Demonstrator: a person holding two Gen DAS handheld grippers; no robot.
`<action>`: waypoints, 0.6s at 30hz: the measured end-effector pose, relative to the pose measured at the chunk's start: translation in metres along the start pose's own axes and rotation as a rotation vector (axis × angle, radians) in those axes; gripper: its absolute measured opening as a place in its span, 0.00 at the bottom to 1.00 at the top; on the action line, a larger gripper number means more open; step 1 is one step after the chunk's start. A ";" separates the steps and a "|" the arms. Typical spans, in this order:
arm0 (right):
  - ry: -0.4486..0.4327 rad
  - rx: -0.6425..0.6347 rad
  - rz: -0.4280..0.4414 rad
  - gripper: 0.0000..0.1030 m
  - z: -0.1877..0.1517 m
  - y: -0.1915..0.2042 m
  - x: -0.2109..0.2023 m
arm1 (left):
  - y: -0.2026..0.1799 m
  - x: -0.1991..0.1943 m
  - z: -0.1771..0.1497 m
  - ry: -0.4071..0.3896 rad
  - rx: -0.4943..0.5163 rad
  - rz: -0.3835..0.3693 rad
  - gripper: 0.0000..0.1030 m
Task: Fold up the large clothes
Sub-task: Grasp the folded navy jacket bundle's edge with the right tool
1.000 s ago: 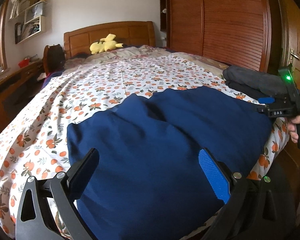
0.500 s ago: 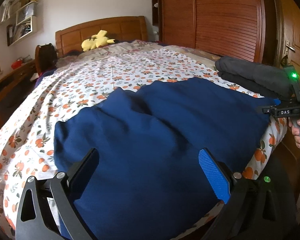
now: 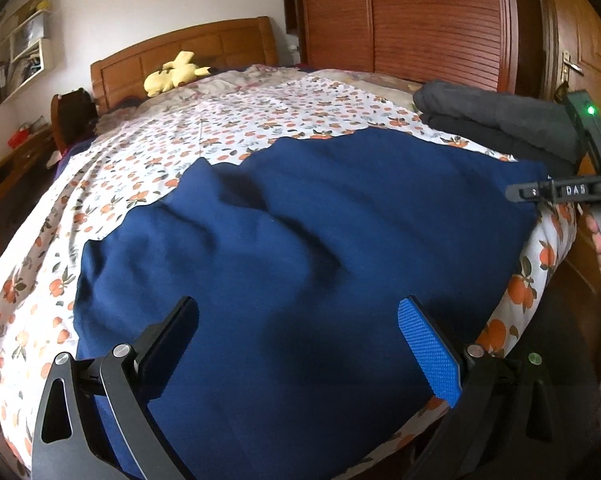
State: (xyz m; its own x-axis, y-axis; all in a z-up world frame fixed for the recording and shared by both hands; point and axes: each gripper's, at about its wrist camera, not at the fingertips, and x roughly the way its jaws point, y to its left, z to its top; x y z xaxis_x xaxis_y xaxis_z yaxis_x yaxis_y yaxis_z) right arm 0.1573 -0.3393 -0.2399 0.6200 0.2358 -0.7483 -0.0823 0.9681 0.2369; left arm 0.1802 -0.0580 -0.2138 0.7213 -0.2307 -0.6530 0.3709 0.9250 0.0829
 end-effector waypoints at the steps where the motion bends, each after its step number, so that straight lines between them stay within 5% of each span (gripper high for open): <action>1: -0.002 -0.003 0.011 0.36 0.000 0.002 0.000 | -0.002 0.000 0.000 0.000 0.003 -0.001 0.97; 2: -0.008 -0.001 0.038 0.27 0.000 0.003 -0.001 | -0.004 0.001 0.000 0.001 0.007 -0.002 0.97; 5: -0.050 0.000 0.073 0.23 0.005 0.007 -0.010 | -0.009 0.006 0.000 0.010 0.017 -0.002 0.97; 11: -0.175 -0.032 0.139 0.22 0.023 0.026 -0.037 | -0.014 0.014 -0.001 0.027 0.032 0.002 0.97; 18: -0.223 -0.090 0.181 0.21 0.042 0.060 -0.043 | 0.000 -0.001 0.003 -0.014 -0.007 0.008 0.97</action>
State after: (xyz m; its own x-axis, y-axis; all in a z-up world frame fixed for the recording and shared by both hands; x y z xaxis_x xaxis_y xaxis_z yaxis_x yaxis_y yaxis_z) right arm 0.1580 -0.2954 -0.1677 0.7441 0.3903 -0.5421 -0.2695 0.9180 0.2909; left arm 0.1812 -0.0583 -0.2110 0.7327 -0.2272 -0.6415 0.3608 0.9289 0.0831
